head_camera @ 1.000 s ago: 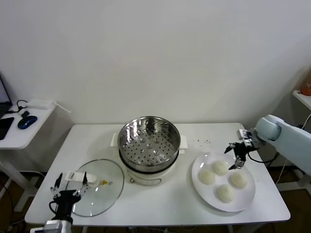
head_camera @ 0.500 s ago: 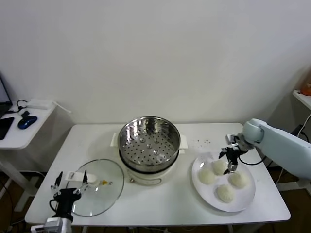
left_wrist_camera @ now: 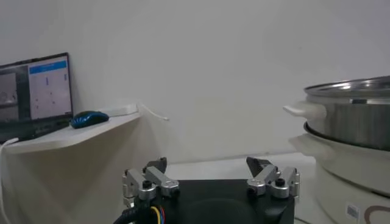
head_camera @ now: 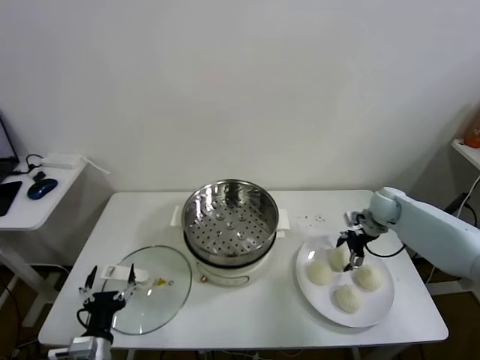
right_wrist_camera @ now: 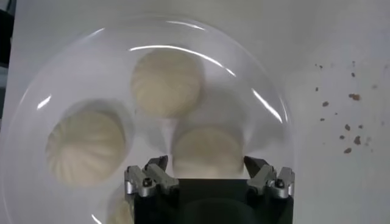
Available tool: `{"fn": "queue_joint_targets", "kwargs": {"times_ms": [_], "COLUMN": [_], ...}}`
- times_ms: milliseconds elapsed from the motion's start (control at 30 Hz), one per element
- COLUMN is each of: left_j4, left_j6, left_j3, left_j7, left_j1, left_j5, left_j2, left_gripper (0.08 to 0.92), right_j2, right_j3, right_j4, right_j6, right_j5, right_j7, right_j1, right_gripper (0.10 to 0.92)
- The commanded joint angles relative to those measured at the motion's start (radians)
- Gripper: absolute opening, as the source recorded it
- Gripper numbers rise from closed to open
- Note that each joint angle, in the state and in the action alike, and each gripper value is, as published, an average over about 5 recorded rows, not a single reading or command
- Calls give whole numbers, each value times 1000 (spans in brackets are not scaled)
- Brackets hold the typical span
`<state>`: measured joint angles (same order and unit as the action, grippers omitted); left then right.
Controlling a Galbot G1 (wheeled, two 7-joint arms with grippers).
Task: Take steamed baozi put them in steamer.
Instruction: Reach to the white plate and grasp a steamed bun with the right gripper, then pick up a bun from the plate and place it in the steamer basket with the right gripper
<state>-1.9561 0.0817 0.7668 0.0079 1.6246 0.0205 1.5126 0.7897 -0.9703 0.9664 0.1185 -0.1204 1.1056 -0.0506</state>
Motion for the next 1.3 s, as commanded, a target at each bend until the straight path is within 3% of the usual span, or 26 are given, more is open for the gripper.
{"fn": "queue_joint_targets", "kwargs": {"times_ms": [33, 533, 933, 1300], "left_j4": [-1, 1, 3, -3], "left_j6": [-2, -3, -7, -16], "left_j3": [-1, -1, -3, -4], "left_j7": [0, 1, 0, 2], "left_j1": [-1, 4, -1, -7], "left_j5": [-2, -1, -1, -2], "left_j2": [2, 4, 8, 5], "left_gripper": [823, 823, 823, 823], "right_j2": [7, 8, -13, -106], "right_j3": [13, 34, 40, -151], "right_j4": [-11, -16, 14, 256], "right_j6": [0, -1, -3, -65], "right_j5": [8, 10, 1, -69], "right_j7": [-1, -4, -4, 22], "right_j1": [7, 19, 3, -318], "right_gripper": [823, 711, 671, 670]}}
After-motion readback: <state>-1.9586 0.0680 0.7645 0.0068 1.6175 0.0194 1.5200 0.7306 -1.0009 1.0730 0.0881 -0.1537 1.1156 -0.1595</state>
